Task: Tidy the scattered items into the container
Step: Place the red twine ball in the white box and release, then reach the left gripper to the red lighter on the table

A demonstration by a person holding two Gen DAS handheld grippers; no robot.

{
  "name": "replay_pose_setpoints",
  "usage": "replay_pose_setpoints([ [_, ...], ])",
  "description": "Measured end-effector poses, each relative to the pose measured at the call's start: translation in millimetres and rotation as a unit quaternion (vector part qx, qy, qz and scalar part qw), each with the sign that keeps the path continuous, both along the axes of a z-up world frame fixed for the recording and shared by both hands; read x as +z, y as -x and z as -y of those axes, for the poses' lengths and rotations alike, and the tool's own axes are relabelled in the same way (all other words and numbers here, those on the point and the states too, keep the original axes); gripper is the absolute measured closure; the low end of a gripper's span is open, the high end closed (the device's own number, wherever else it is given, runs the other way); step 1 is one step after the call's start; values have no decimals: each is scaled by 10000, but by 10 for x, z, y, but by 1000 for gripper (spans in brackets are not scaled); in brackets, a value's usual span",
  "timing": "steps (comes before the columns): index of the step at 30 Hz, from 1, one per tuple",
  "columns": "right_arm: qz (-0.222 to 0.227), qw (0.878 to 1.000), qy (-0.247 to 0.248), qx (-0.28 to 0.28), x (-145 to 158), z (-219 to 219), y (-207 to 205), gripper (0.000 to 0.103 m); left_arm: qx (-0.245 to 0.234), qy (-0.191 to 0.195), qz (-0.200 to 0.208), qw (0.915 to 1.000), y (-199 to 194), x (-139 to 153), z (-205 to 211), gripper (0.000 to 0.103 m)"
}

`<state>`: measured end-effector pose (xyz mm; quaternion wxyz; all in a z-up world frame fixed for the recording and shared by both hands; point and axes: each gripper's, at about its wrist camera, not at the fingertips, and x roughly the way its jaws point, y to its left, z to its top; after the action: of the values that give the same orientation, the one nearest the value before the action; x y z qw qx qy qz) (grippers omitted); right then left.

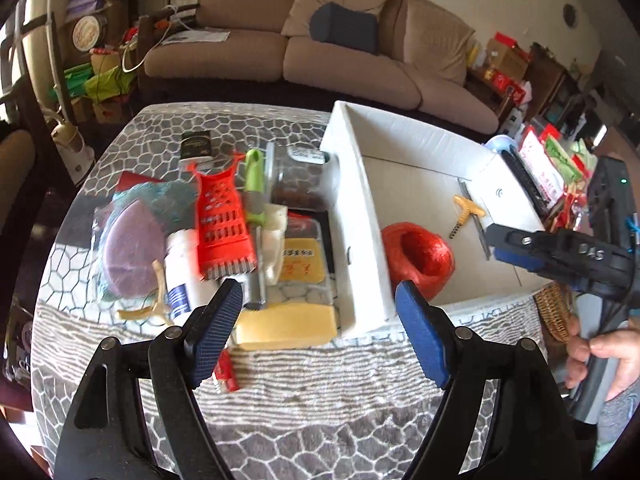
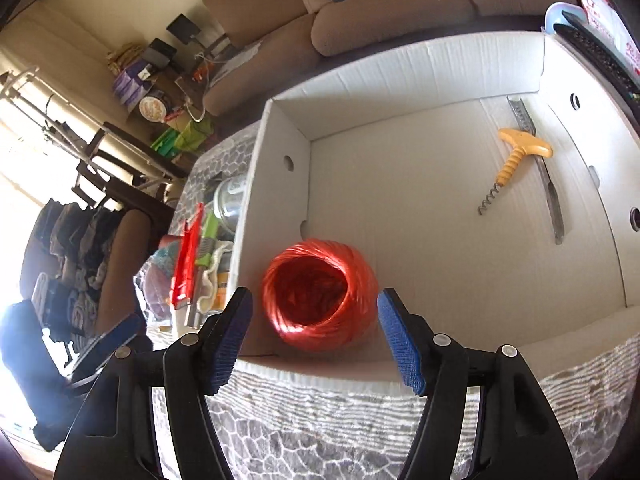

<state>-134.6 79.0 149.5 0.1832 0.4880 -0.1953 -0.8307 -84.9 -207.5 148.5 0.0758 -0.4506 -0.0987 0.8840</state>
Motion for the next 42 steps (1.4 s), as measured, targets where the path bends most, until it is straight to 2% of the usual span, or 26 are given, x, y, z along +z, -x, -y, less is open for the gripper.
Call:
replay_pose_setpoints([
  [4,-399,9992,42,26,198,30,-317,32,431,-3,180,9989,-213,-260,367,26],
  [8,-493,9987,1,162,204,150,-553,32,807,228,267,9961,-358,-562,552,26],
  [12,-537,9978,-33,378,130,361,-780,32,990,394,389,9935,-389,-862,527,26],
  [17,-708,9947,-299,689,-2,675,-1094,32,1129,926,200,9891,-306,-1145,356,28],
  [19,-686,9938,-347,809,-75,762,-1166,32,1167,1009,191,9878,-259,-1235,315,28],
  [20,-651,9936,-340,858,-114,793,-1190,32,1161,965,235,9883,-235,-1282,314,29],
  [22,-565,9935,-322,937,-189,833,-1207,32,1102,858,336,9896,-205,-1367,309,40],
  [23,-539,9935,-331,949,-225,846,-1213,32,1079,855,386,9897,-198,-1407,311,52],
  [25,-491,9935,-339,974,-285,861,-1201,32,1107,838,302,9899,-229,-1405,348,64],
  [26,-463,9935,-334,984,-312,870,-1191,32,1162,732,290,9901,-246,-1399,401,77],
  [27,-442,9936,-324,987,-338,872,-1182,32,1207,570,293,9906,-263,-1393,469,79],
  [29,-411,9937,-309,992,-381,891,-1187,32,1211,258,363,9916,-288,-1392,589,79],
  [33,-334,9936,-238,1051,-445,945,-1202,32,1087,4,413,9932,-405,-1302,705,80],
  [37,-305,9925,-23,1181,-450,1022,-1244,32,659,25,330,9973,-599,-1048,708,81],
  [42,-423,9891,-64,1409,-402,1172,-1300,32,328,31,314,9990,-760,-705,728,81],
])
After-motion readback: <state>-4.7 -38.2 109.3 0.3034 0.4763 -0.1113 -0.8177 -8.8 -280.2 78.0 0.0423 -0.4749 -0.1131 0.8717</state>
